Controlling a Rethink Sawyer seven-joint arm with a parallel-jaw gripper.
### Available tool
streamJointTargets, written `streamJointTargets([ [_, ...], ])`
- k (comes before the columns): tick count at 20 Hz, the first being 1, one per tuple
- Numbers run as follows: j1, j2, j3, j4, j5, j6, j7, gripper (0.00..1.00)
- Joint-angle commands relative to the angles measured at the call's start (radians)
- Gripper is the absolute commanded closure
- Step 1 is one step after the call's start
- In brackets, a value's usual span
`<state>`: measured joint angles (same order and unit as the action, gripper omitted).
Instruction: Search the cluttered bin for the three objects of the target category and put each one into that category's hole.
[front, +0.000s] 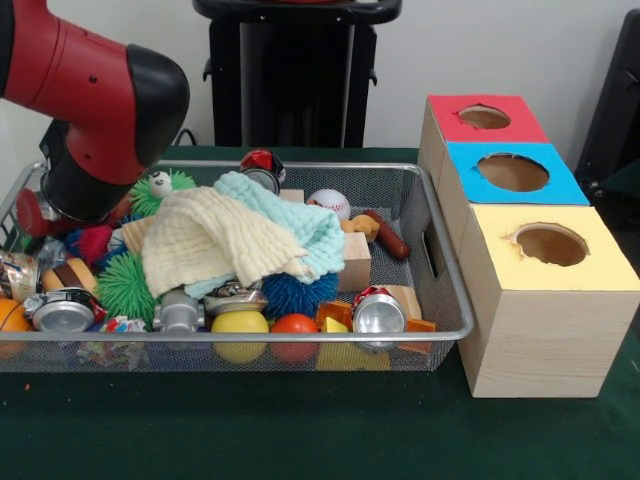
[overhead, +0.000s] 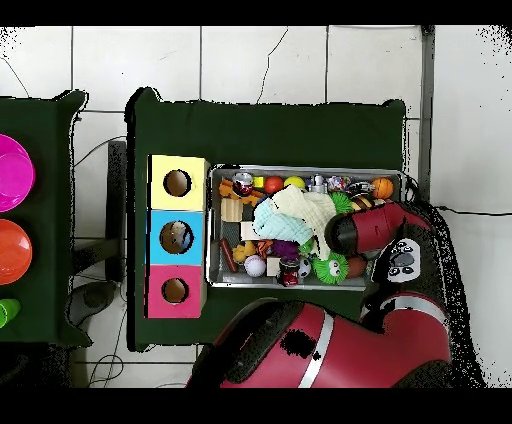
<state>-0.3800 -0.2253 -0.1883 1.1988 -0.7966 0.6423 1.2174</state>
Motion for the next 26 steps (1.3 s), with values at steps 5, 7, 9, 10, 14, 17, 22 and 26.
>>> streamJointTargets([
  [5,-0.076,-0.111,0.198,0.133,0.066,-0.072,-0.068,1.0],
  [7,-0.095,-0.171,0.223,0.182,0.093,-0.049,-0.089,1.0],
  [9,-0.094,-0.207,0.24,0.195,0.12,0.001,-0.101,1.0],
  [10,-0.095,-0.223,0.246,0.202,0.129,0.02,-0.105,1.0],
  [14,-0.092,-0.26,0.256,0.218,0.16,0.095,-0.112,1.0],
  [17,-0.08,-0.275,0.261,0.226,0.183,0.133,-0.093,1.0],
  [22,-0.056,-0.307,0.267,0.263,0.219,0.16,-0.047,1.0],
  [26,-0.044,-0.316,0.28,0.295,0.265,0.181,-0.015,1.0],
])
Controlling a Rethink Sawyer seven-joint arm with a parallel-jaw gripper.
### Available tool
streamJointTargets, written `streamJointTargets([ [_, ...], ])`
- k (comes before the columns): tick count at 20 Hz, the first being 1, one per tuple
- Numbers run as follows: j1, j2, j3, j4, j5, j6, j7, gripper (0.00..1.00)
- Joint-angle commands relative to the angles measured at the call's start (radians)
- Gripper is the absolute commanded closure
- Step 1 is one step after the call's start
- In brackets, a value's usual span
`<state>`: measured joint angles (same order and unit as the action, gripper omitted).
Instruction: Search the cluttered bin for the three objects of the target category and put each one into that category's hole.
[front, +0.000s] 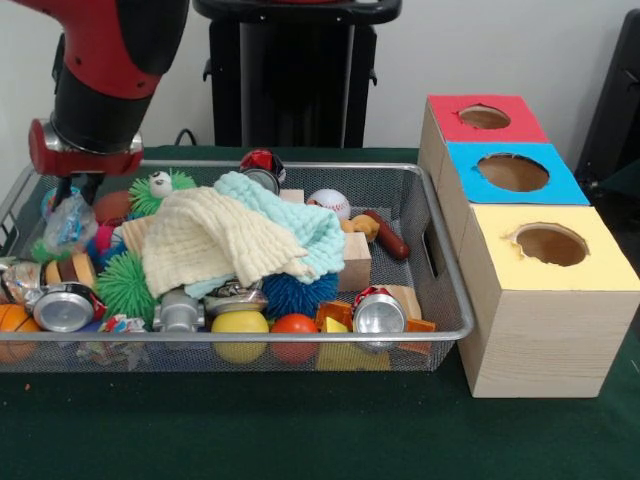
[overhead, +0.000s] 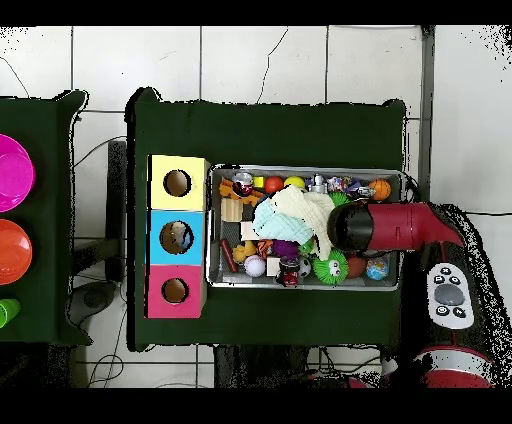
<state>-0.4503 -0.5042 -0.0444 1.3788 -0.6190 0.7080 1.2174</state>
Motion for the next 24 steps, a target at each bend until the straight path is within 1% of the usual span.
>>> streamJointTargets([
  [1,0.029,-0.039,0.141,0.126,0.1,0.113,-0.004,1.0],
  [5,0.032,-0.064,0.163,0.175,0.164,0.109,0.027,1.0],
  [8,0.027,-0.095,0.187,0.215,0.22,0.13,0.025,1.0],
  [14,0.03,-0.142,0.21,0.261,0.308,0.223,0.014,1.0],
  [17,0.029,-0.164,0.217,0.261,0.343,0.305,0.001,1.0],
  [21,0.036,-0.17,0.226,0.227,0.379,0.41,0.001,1.0],
  [24,0.045,-0.189,0.229,0.21,0.399,0.482,0.009,1.0],
])
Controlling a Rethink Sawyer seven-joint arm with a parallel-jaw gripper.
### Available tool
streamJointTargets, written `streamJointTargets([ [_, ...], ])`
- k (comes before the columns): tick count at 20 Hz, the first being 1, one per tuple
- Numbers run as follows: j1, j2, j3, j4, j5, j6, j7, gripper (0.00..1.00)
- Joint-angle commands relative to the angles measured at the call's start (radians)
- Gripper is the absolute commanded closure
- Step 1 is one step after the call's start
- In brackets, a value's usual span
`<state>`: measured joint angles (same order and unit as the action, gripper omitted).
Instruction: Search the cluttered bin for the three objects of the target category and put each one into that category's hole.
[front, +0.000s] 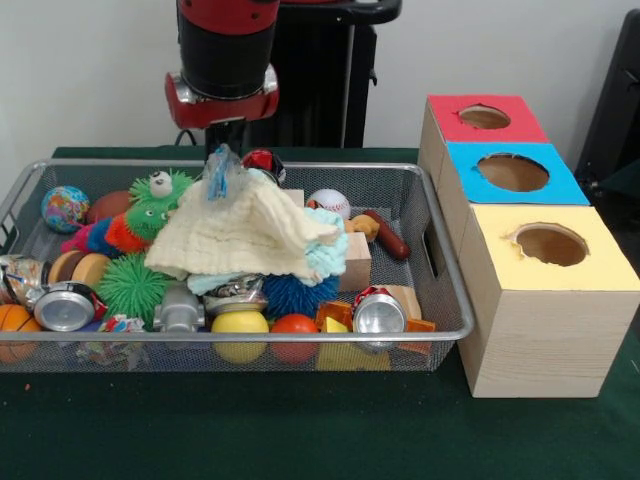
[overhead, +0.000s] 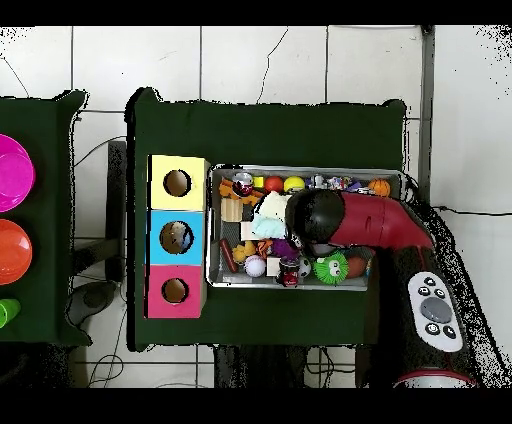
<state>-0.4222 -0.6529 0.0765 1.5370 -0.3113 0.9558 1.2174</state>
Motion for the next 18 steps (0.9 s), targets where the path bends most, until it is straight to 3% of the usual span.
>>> streamJointTargets([
  [1,0.023,-0.044,0.109,0.042,0.096,0.257,0.013,1.0],
  [12,0.063,-0.032,0.122,-0.06,0.137,0.381,0.068,1.0],
  [18,0.061,-0.058,0.123,-0.042,0.164,0.385,0.052,1.0],
])
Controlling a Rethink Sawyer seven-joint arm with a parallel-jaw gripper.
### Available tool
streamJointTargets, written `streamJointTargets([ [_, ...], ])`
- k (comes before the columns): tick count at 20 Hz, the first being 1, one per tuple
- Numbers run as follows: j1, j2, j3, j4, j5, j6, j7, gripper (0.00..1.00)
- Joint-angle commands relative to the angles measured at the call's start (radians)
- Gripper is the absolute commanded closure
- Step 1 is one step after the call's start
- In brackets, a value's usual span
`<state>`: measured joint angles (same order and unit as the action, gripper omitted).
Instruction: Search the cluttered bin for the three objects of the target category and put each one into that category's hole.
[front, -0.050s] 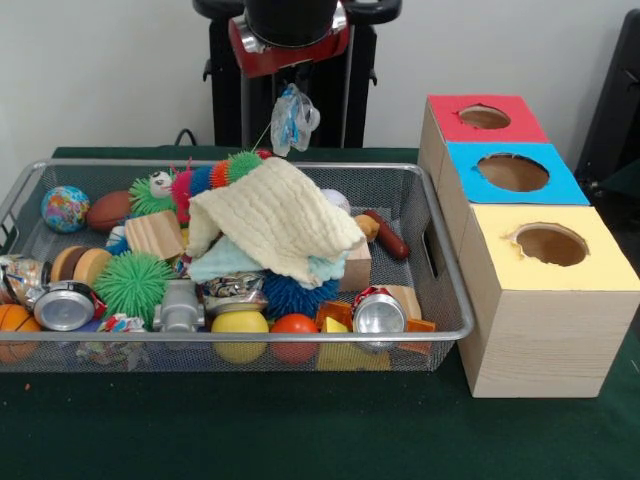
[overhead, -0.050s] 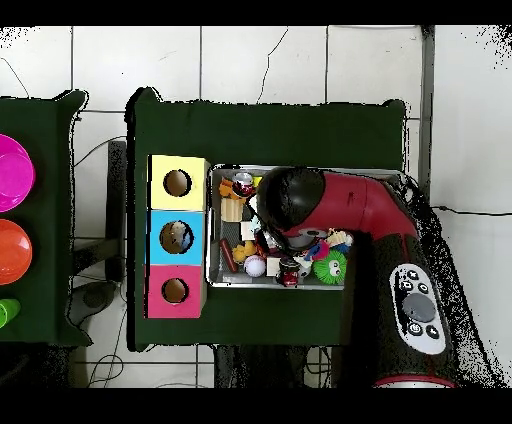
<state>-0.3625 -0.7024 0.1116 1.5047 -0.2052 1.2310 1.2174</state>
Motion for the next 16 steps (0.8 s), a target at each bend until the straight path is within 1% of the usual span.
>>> streamJointTargets([
  [1,-0.001,-0.011,0.086,-0.001,0.06,0.106,0.048,1.0],
  [3,-0.002,-0.002,0.082,-0.002,0.057,0.092,0.044,1.0],
  [5,-0.01,0.007,0.077,0.017,0.049,0.042,0.033,1.0],
  [7,-0.02,0.001,0.085,0.041,0.057,-0.014,0.022,1.0],
  [9,-0.03,0.01,0.097,0.048,0.064,-0.079,0.016,1.0],
  [11,-0.044,0.025,0.111,0.06,0.079,-0.174,0.026,1.0],
  [13,-0.062,0.039,0.135,0.07,0.111,-0.281,0.039,1.0],
  [16,-0.105,0.005,0.204,0.144,0.193,-0.44,0.042,1.0],
])
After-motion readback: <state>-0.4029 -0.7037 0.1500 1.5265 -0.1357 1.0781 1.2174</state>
